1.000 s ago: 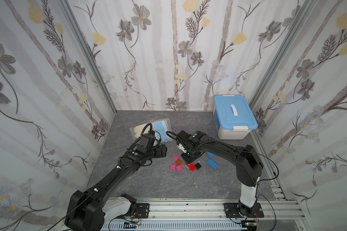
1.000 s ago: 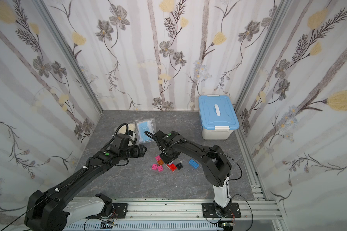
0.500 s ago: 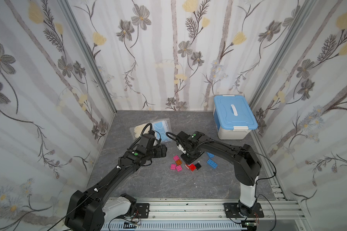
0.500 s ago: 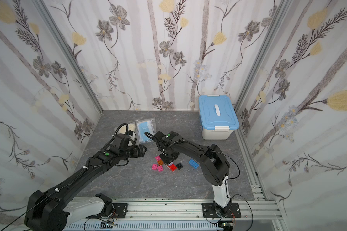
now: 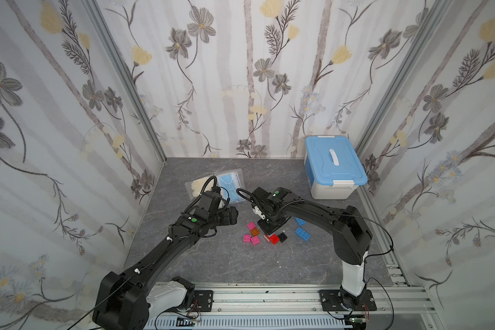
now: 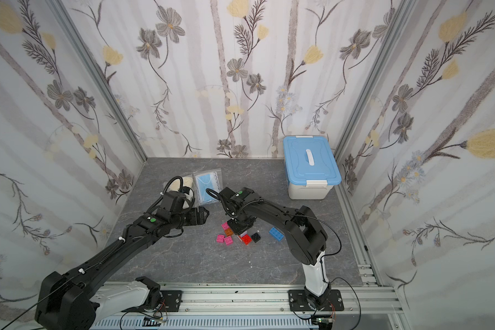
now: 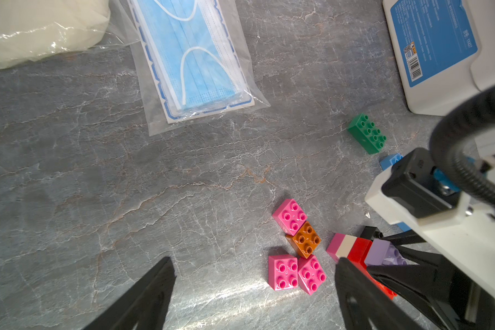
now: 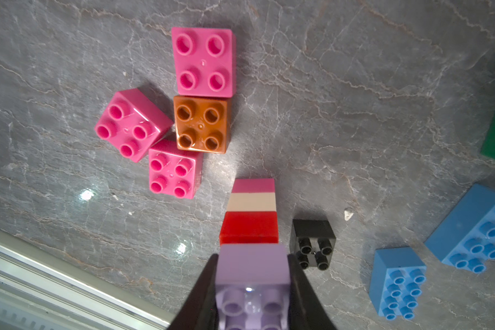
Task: Assemble the letter p with lego
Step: Assemble the lego brick with the lego brick.
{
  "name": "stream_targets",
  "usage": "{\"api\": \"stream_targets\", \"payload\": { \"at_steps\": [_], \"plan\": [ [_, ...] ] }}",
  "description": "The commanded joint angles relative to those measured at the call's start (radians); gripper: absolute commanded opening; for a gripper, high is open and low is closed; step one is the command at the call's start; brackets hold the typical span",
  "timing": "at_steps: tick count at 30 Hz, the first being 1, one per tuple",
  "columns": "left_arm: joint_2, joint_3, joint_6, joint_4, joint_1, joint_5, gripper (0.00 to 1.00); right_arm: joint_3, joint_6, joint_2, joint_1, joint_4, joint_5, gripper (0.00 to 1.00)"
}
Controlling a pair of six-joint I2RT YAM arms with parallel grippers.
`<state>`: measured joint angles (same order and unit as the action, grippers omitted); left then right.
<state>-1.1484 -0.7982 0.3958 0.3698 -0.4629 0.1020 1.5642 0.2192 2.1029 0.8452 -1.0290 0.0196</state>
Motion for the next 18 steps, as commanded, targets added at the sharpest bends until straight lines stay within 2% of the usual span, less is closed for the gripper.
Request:
{"api": "stream_targets", "payload": {
  "at_steps": [1, 18],
  "plan": [
    [-0.003, 0.001, -0.005, -0.030, 0.003, 0.003, 0.90, 0.003, 0.003, -0.007, 0.001, 0.014, -0.031, 0.18],
    [0.001, 0.002, -0.003, -0.032, 0.005, 0.008, 0.90, 0.015, 0.003, -0.015, 0.039, -0.006, -0.043, 0.17]
  ]
}}
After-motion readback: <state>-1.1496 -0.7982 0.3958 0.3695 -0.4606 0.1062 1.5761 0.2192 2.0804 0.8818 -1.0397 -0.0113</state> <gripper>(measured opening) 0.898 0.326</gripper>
